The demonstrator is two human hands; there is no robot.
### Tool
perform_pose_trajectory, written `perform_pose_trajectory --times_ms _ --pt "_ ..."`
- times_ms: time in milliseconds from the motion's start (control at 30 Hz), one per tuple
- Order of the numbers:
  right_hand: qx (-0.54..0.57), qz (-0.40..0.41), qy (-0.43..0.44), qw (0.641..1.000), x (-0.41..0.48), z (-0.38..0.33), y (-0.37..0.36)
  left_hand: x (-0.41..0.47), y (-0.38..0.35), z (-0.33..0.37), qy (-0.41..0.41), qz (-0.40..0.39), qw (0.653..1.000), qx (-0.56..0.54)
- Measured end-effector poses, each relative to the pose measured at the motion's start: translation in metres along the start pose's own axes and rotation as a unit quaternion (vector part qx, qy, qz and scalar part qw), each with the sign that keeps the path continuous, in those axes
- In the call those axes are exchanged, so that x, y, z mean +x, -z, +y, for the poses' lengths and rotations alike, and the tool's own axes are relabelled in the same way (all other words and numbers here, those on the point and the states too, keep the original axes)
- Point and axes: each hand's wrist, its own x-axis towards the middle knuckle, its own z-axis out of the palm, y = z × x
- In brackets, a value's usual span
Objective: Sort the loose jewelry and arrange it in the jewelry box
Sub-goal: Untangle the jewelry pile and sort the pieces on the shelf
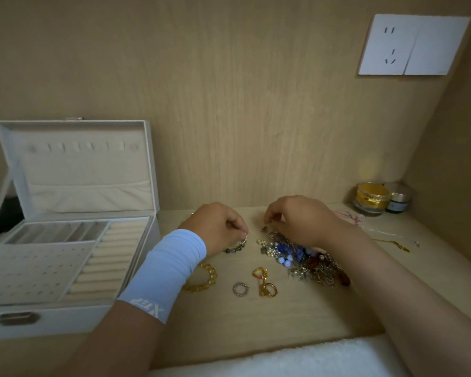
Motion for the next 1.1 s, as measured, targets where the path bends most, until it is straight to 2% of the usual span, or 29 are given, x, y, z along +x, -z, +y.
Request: perform_pose_trajectory --times_ms 167,333,500,633,833,967,1100 --pt "-0.042 -0.055 -0.053 0.996 0.016 -0.007 0.002 -0.015 -0.007 -0.002 -0.006 -0.061 0.998 0.003" --pt "-0.102 -0.078 -0.087 0.988 0.021 -0.014 -0.002 -0.017 -0.012 -0.001 -0.036 -0.115 0.991 0.06" --pt "-0.069 -0.09 -0.079 0.99 0.019 -0.01 -0.002 -0.016 -0.014 0.0 -0.058 -0.157 0.982 0.086" --pt "-0.052 -0.083 -0.068 0.993 0.018 -0.006 0.001 -0.009 -0.013 0.004 -0.046 -0.126 0.988 0.077" --pt "-0.089 -0.073 -0.044 0.992 0.023 -0.007 0.001 0.016 -0.02 0.016 -0.035 -0.007 0.999 0.024" --pt "-0.075 -0.099 -0.037 0.992 0.022 -0.003 0.002 0.034 -0.034 0.022 -0.013 -0.008 0.999 0.043" --pt "0.001 -0.122 -0.055 0.991 0.02 0.013 0.01 0.046 -0.043 0.027 -0.006 -0.019 0.997 0.071"
